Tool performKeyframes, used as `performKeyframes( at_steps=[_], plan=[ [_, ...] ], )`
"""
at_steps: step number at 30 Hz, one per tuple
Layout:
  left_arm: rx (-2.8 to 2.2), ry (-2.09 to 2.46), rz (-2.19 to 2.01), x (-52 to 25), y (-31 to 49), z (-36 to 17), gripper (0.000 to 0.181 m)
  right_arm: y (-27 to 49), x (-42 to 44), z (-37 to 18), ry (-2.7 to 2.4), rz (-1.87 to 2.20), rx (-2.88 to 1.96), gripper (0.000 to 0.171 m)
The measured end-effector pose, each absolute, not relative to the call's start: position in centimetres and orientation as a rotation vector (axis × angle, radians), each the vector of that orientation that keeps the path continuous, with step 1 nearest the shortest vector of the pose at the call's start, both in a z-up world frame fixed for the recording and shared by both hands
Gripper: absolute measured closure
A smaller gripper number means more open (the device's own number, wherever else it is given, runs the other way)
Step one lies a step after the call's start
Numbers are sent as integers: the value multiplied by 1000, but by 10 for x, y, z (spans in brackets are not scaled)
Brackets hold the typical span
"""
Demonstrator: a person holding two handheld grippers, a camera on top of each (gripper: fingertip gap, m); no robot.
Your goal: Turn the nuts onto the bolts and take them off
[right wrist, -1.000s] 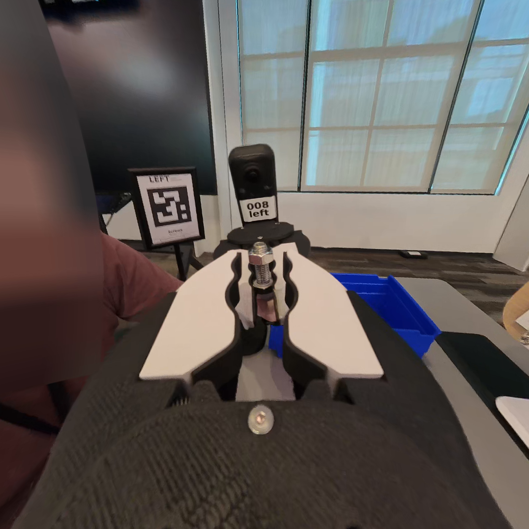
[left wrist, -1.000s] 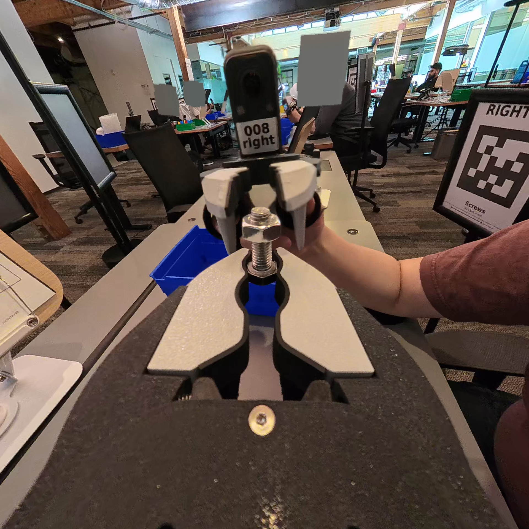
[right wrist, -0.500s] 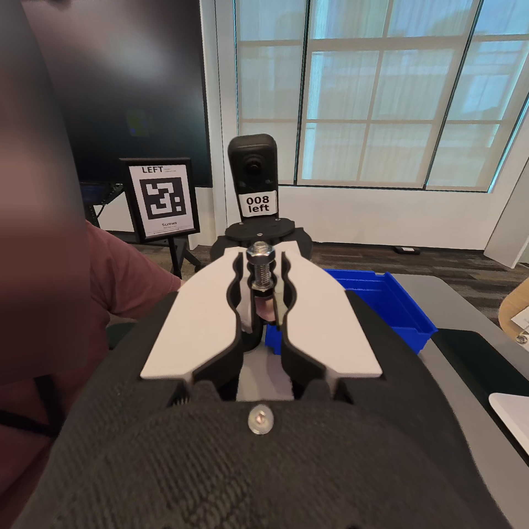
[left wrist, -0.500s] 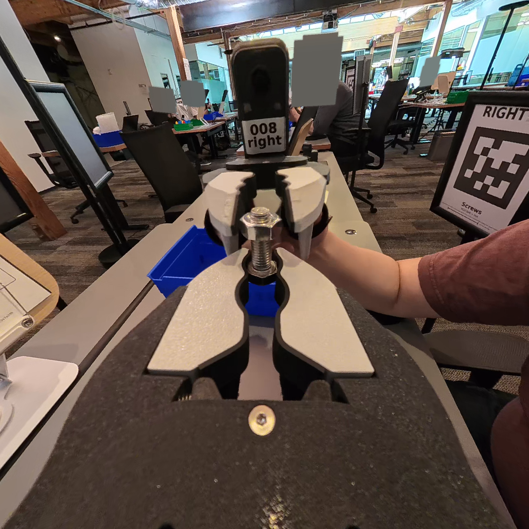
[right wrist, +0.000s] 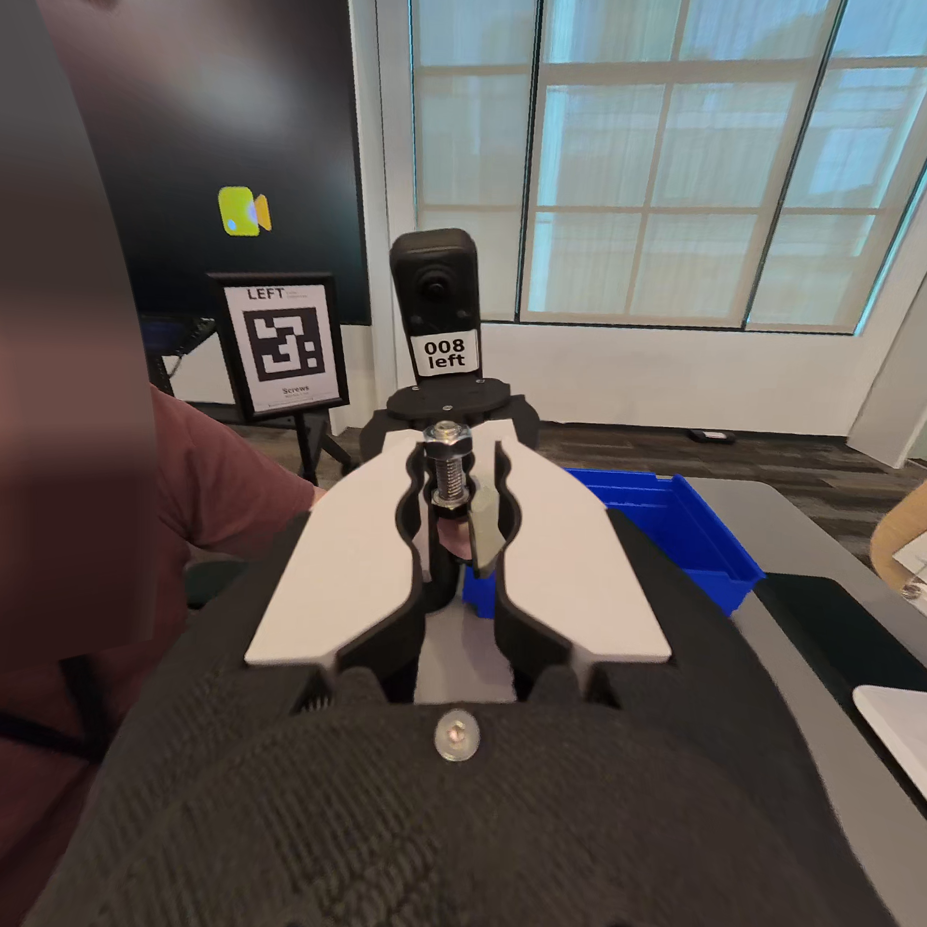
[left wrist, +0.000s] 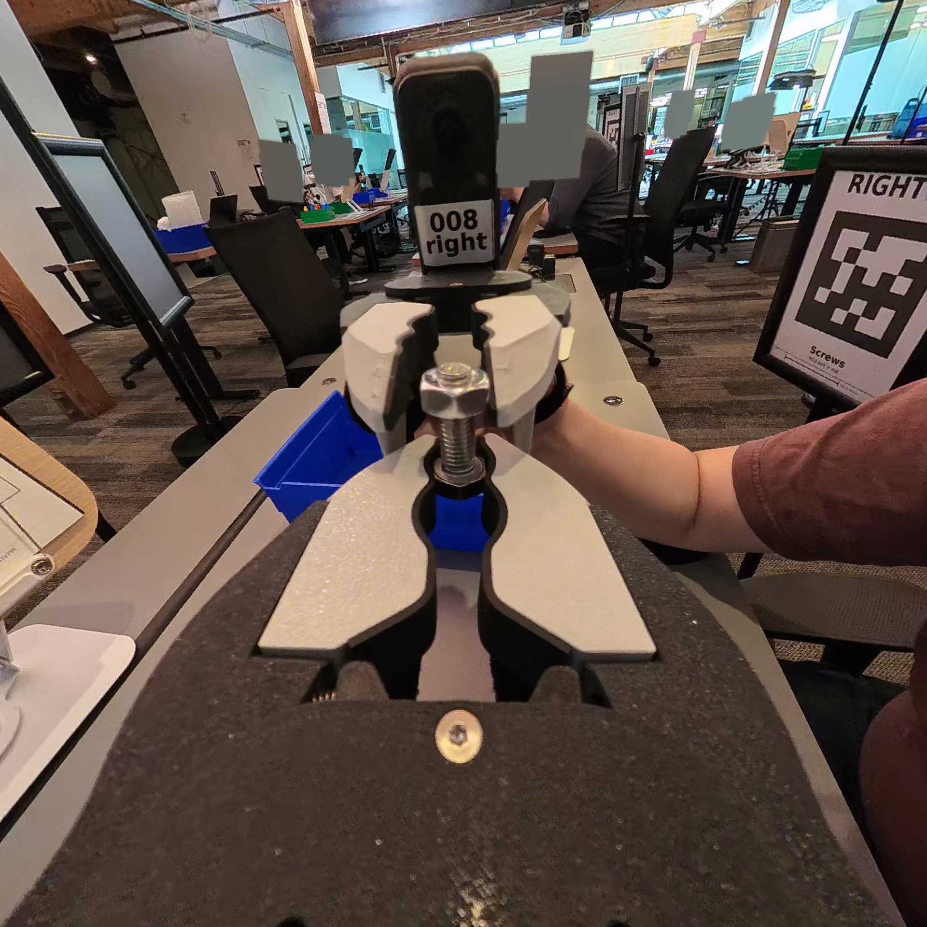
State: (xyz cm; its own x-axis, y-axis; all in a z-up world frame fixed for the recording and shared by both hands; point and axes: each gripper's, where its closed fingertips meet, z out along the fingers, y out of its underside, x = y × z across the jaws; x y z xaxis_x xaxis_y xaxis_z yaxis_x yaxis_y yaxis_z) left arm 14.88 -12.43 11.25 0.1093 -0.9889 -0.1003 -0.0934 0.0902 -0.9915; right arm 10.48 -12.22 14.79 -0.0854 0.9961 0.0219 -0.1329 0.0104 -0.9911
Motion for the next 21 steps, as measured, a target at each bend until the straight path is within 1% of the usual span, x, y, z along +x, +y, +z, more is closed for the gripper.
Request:
performKeyframes(
  at_steps=[2,3,8,14,15,17,21],
  plan=[
    [-1254,1221,-1013,147,-123,114,169,-118,112,151,-1149,1368,-1056,147],
    [-1249,1215,-1019,146,-123,116,169,-112,116,154,-1109,1372,-1061,153],
    [-1248,1217,-1021,144,-123,117,169,-123,118,161,-1121,1455,-1019,148],
    [-1254,1227,-1022,148,-125,114,168,-122,106,151,-1163,1345,-1055,144],
    [-1256,1221,-1013,147,-124,115,169,-120,109,151,-1154,1370,-1062,145],
    [-1251,1213,-1017,145,-122,116,169,-113,116,156,-1093,1407,-1064,152],
    [-1252,1218,-1017,145,-123,116,169,-124,116,161,-1127,1404,-1018,150]
  ],
)
